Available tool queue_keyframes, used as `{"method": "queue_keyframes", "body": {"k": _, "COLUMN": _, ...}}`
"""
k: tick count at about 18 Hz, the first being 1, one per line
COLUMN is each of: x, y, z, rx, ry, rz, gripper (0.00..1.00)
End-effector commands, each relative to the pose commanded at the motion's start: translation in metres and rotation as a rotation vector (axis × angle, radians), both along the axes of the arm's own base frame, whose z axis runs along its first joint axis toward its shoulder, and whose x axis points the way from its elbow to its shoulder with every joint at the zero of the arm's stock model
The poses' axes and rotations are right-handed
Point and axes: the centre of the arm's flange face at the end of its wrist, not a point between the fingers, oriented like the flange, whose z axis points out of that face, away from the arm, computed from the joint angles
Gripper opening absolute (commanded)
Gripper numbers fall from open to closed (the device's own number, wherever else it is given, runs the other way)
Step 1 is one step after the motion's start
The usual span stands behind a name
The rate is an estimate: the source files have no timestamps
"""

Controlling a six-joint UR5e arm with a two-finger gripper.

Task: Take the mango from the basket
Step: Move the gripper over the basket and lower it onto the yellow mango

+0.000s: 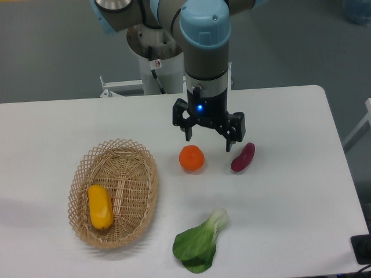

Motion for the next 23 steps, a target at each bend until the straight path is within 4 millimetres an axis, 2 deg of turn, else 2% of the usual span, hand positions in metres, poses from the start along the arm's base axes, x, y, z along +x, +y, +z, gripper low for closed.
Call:
{"method": "queue_keyframes", "body": {"k": 5, "x": 0.003, "y": -0.002, "z": -0.008, "rx": -0.008, "ry": -0.012, "rz": 0.007, "gripper": 1.0}}
{"method": "queue_keyframes", "body": {"k": 6, "x": 0.007, "y": -0.003, "z": -0.014, "rx": -0.011, "ry": -0.023, "rz": 0.003, "gripper": 1.0}}
{"method": "queue_keyframes", "body": {"k": 9, "x": 0.015, "y": 0.0, "z": -0.013, "rx": 0.006, "ry": -0.039, "rz": 0.001, "gripper": 1.0}}
{"method": "queue_keyframes", "body": {"k": 12, "x": 0.023, "y": 0.005, "z": -0.018, "rx": 0.012, "ry": -0.061, "rz": 0.077, "gripper": 1.0}}
{"method": "queue_keyframes", "body": {"k": 14, "x": 0.041, "y": 0.023, "z": -0.026, "rx": 0.033, "ry": -0.067, "rz": 0.11, "gripper": 1.0}}
{"method": "queue_keyframes", "body": {"k": 16, "x": 0.065, "y": 0.047, "z": -0.045, "rx": 0.056, "ry": -0.072, "rz": 0.124, "gripper": 1.0}}
{"method": "queue_keyframes", "body": {"k": 18, "x": 0.079, "y": 0.063, "z": -0.072, "rx": 0.072, "ry": -0.075, "rz": 0.142, "gripper": 1.0}}
{"method": "queue_keyframes", "body": {"k": 20, "x": 0.104, "y": 0.08, "z": -0.09, "rx": 0.076, "ry": -0.088, "rz": 0.184, "gripper": 1.0}}
{"method": "queue_keyframes", "body": {"k": 23, "x": 0.129, "y": 0.1, "z": -0.11, "rx": 0.08, "ry": -0.134, "rz": 0.3, "gripper": 1.0}}
